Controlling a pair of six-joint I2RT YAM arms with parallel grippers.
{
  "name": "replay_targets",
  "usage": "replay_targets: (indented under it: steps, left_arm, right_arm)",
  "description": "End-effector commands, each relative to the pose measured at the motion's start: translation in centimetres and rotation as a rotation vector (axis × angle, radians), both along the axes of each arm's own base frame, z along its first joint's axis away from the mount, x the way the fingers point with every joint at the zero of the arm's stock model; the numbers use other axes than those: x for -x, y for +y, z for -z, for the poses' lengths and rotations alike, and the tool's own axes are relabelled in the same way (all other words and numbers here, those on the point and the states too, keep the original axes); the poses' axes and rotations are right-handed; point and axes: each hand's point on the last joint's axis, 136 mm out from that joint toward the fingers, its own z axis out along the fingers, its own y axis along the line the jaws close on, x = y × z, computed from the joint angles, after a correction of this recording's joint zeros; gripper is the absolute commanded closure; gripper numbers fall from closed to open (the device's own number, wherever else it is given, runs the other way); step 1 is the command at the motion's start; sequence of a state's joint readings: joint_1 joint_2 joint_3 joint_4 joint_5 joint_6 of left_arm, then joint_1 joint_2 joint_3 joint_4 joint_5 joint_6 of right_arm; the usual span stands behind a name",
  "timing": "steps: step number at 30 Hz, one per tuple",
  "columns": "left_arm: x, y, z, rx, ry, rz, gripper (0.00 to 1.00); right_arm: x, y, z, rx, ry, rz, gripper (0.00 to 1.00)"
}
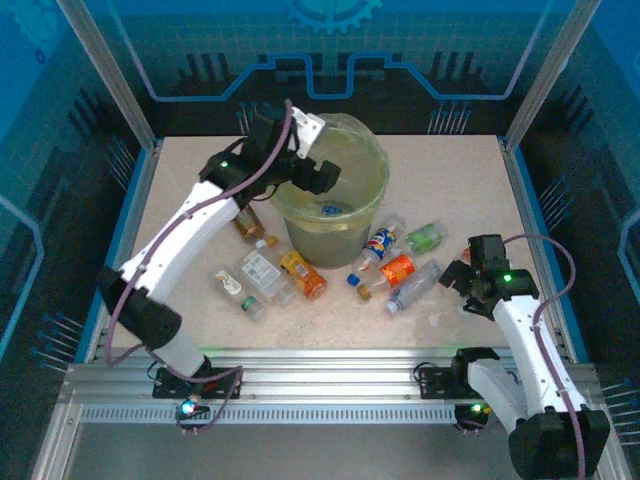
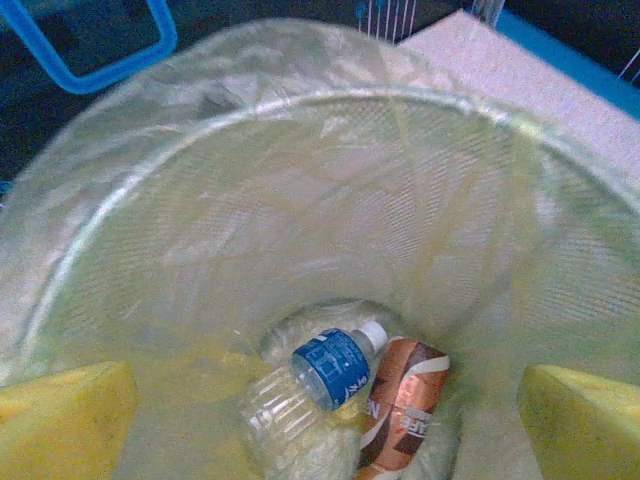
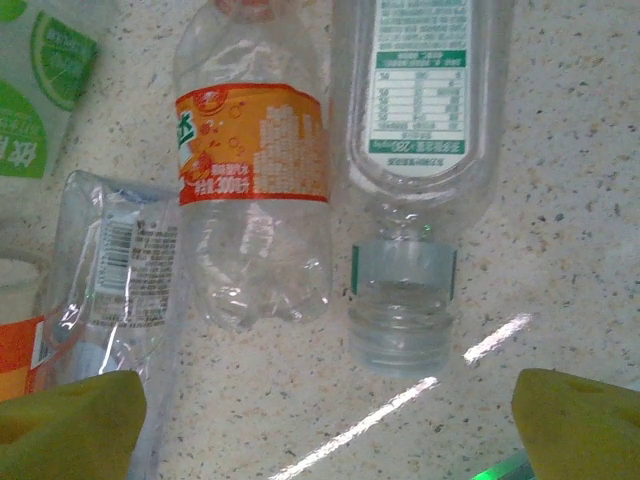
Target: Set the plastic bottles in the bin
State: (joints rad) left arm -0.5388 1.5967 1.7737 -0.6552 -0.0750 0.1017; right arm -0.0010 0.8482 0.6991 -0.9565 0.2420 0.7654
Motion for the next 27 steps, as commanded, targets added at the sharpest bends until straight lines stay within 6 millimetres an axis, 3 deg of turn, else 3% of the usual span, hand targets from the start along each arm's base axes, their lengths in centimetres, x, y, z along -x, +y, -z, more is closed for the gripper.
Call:
replay_targets:
  steps: [1,7,12,20,27]
  left_arm:
    - [1.5,1.2,-2.1,0.096,-0.045,-0.045,0.01]
    - [4.7,3.9,-4.5,0.254,-0.157,-0.113,0.01]
    - [6.5,5.8,-4.7,0.345,-0.206,-0.168,0.01]
    - [7.7,7.8,-3.8,0.423,-0.232,-0.252,0.01]
    - [7.7,8.3,-2.9,0.42,-0.217,-0.279,0.01]
  right_arm:
    - [0.2,-0.9,0.1,0.001,0.006,0.017,0.06]
    - [-0.6,-2.8,0.2,-0.026,-0.001,0.073,0.11]
    - [-2.1,-4.4,0.4,-0.095,-0.031,0.106,0.17]
    - [-4.8,-5.8,1.1,-0.181,-0.033,0.094,0.2]
    - [-5.7,-6.6,2.0,-0.189,-0.004,0.095,0.21]
